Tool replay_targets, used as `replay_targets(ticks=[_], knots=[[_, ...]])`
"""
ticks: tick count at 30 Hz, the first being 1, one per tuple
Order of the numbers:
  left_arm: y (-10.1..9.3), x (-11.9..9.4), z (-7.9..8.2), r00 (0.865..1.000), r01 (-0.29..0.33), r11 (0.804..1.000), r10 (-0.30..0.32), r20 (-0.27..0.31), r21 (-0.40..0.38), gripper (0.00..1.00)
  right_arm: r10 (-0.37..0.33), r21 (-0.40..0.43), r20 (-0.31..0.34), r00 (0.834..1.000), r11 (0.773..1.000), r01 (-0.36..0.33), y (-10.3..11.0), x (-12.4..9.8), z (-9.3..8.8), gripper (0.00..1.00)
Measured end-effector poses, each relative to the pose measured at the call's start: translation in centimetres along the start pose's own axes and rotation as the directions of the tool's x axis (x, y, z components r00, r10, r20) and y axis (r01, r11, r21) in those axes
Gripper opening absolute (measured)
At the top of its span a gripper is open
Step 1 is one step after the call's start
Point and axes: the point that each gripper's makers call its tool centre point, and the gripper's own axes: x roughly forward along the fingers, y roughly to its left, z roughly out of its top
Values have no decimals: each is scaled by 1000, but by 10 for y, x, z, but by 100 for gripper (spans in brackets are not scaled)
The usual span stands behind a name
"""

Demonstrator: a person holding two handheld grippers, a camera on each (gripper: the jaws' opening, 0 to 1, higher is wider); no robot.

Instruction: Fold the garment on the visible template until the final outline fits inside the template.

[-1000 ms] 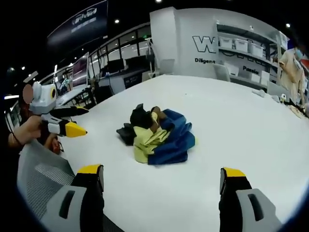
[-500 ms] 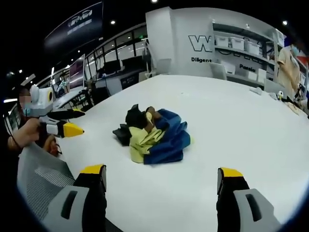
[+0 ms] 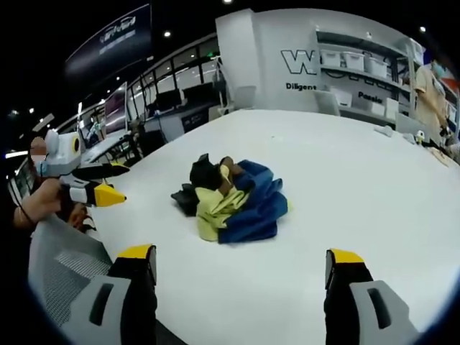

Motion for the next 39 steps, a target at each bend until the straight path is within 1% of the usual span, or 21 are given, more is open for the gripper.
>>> replay_targets(ticks=[2,6,9,11,17,22,25,29,33,36,39], knots=[[-1,0,1,1000,6,1000,-6,9,-11,97,6,9,4,1000,1000,-6,1,0,1,99],[-2,1,0,1000,8,1000,-8,-4,-9,99,-3,3,2,1000,1000,3,-1,0,1,99],[0,0,2,1000,-8,1000,8,8,6,99,-5,-1,3,1000,1000,5,-1,-1,1,99],[1,0,1,1000,-16,1000,16,4,15,99,3,1,4,1000,1000,-3,1,0,1,99],[1,0,1,1000,-14,1000,14,5,15,99,2,-3,-11,1000,1000,-2,1,1,-1,99],[2,0,1,1000,-15,1000,15,7,18,99,-4,1,1,1000,1000,4,-1,0,1,99],[0,0,-1,1000,-6,1000,6,-4,18,98,-11,19,20,1000,1000,11,-5,-2,6,98],[-2,0,-1,1000,2,1000,-2,-5,28,98,-10,50,57,998,999,7,-7,-6,13,97],[-2,1,-3,1000,5,1000,-4,-15,30,97,-23,46,50,998,999,21,-10,-6,12,96],[-2,1,0,1000,11,1000,-11,1,10,97,-9,57,56,998,998,6,-8,-7,13,95],[-2,1,-1,1000,16,1000,-16,-6,9,96,-4,49,56,998,999,2,-6,-8,16,95]])
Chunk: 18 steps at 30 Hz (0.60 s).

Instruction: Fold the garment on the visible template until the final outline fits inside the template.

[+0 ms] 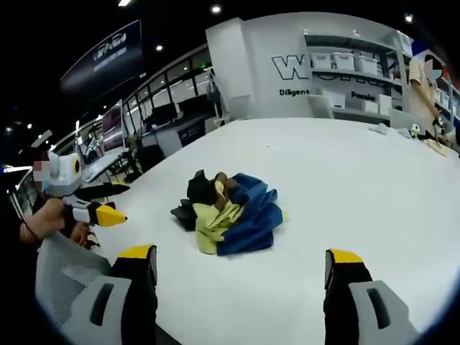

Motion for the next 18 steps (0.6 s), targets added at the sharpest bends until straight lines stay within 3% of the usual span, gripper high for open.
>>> replay_targets(ticks=[10,18], knots=[[7,-2,13,1000,20,1000,-20,22,-2,91,23,-39,17,1000,999,-22,4,0,22,88],[17,4,27,999,17,1000,-18,32,18,90,44,-80,21,999,996,-42,9,16,39,85]])
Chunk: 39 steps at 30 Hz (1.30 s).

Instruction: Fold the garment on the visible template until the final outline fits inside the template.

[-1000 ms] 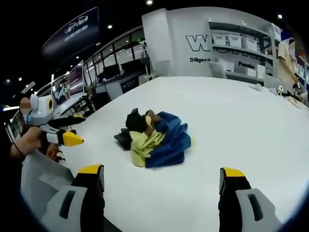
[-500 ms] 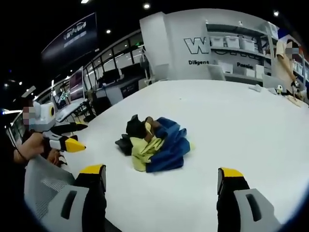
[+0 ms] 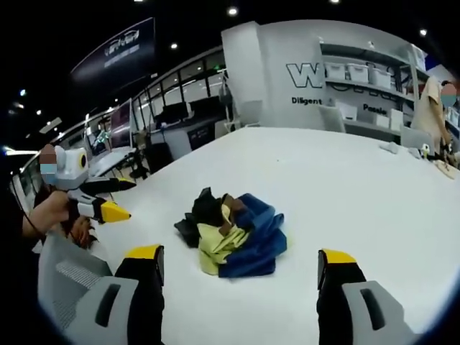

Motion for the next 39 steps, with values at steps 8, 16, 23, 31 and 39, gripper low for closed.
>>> replay_targets(ticks=[8,16,23,31,39], knots=[[0,13,6,999,31,999,-31,-8,-22,86,32,20,-11,999,999,-32,-2,20,5,78],[4,37,6,997,59,998,-59,-48,1,75,5,-51,-47,999,999,-8,-20,44,7,63],[2,60,11,996,82,995,-80,-50,50,64,-2,-83,-99,995,997,-6,-31,65,0,52],[-2,93,7,989,141,990,-140,-49,19,55,0,-126,-116,993,992,-15,-33,82,-6,37],[-1,124,-5,979,185,983,-185,-83,-6,44,3,-154,-125,992,988,-23,-34,94,-10,21]])
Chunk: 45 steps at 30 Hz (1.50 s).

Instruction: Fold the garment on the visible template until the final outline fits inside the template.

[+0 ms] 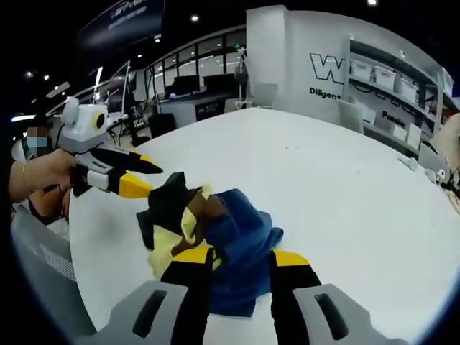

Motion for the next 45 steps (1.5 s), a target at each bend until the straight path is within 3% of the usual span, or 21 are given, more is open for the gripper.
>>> replay_targets(ticks=[3,6,12,15,25,31,45], knots=[[2,10,-7,999,29,1000,-29,-21,8,34,9,35,12,1000,999,-9,-1,2,1,14],[-5,16,-14,996,87,995,-88,-30,-41,18,0,32,-1,1000,999,0,-2,3,-2,11],[-4,23,-19,996,74,996,-76,-38,-40,11,-1,-25,-10,1000,1000,1,1,4,-4,0],[-3,25,-24,997,60,997,-62,-54,-40,1,0,-33,-9,1000,999,-1,3,4,-3,0],[-1,15,-22,998,37,998,-39,-40,-44,0,-9,-58,7,1000,998,9,3,-4,6,0],[4,1,-10,1000,21,999,-21,-6,-50,0,-28,-69,21,999,997,29,-1,-12,12,0],[35,-39,12,997,-76,997,76,32,-5,0,-115,-95,78,990,988,122,-27,-45,34,0]])
